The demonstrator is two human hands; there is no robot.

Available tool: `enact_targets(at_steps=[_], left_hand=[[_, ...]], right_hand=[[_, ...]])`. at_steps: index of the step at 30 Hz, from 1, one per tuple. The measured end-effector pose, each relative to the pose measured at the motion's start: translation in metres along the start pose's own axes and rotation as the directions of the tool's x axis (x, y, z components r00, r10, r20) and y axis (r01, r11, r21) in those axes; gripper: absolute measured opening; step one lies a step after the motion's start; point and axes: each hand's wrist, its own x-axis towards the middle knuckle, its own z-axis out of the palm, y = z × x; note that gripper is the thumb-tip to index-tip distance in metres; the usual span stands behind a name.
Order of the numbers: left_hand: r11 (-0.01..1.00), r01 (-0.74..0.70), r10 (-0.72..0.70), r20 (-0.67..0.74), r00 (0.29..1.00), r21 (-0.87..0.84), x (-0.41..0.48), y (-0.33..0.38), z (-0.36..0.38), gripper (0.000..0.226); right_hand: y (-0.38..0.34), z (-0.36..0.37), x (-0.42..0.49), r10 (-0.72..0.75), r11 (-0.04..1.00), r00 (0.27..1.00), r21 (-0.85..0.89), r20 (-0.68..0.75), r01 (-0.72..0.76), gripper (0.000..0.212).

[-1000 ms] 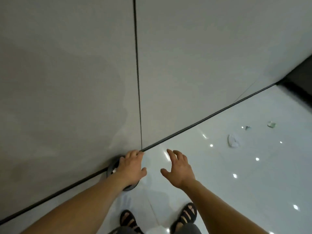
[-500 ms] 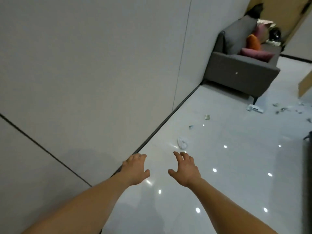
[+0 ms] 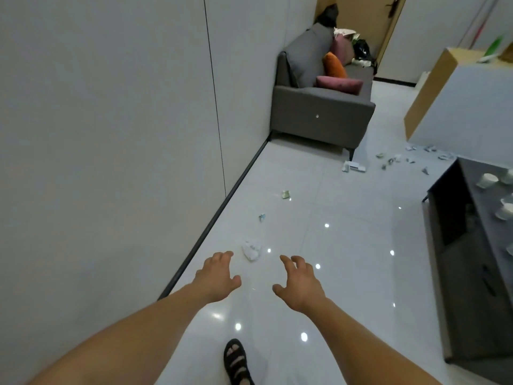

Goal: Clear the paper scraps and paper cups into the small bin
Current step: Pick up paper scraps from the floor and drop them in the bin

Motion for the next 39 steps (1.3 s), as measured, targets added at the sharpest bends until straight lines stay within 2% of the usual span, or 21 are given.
enact_targets(at_steps=[6, 10, 18, 27, 33, 39], left_hand=[[0.996, -0.015, 0.019, 0.042, 0.999, -0.089, 0.094, 0.028, -0.024, 0.074], [0.996, -0.019, 0.022, 0.028, 0.999, -0.088, 0.151, 0.048, -0.047, 0.072], [0.984, 0.102, -0.101, 0.013, 0.995, -0.145, 0.257, 0.096, -0.066, 0.07], [0.861, 0.328, -0.349, 0.018, 0.937, -0.388, 0.329, 0.138, -0.071, 0.067], [0.765, 0.436, -0.466, 0.06, 0.883, -0.474, 0.382, 0.111, -0.076, 0.068], [0.677, 0.503, -0.531, 0.116, 0.839, -0.537, 0.455, 0.077, -0.074, 0.068]], right_hand=[[0.026, -0.044, 0.081, 0.014, 0.999, 1.0, -0.032, 0.02, -0.014, 0.079], [0.041, -0.074, 0.137, 0.023, 1.0, 1.0, -0.018, -0.005, -0.023, 0.078], [0.087, -0.124, 0.268, -0.071, 0.994, 0.996, -0.08, 0.059, 0.076, 0.078], [0.109, -0.187, 0.423, -0.203, 0.958, 0.96, -0.166, 0.193, 0.236, 0.078], [0.076, -0.175, 0.503, -0.277, 0.921, 0.911, -0.187, 0.305, 0.342, 0.076], [0.059, -0.149, 0.585, -0.272, 0.9, 0.886, -0.225, 0.377, 0.372, 0.075]])
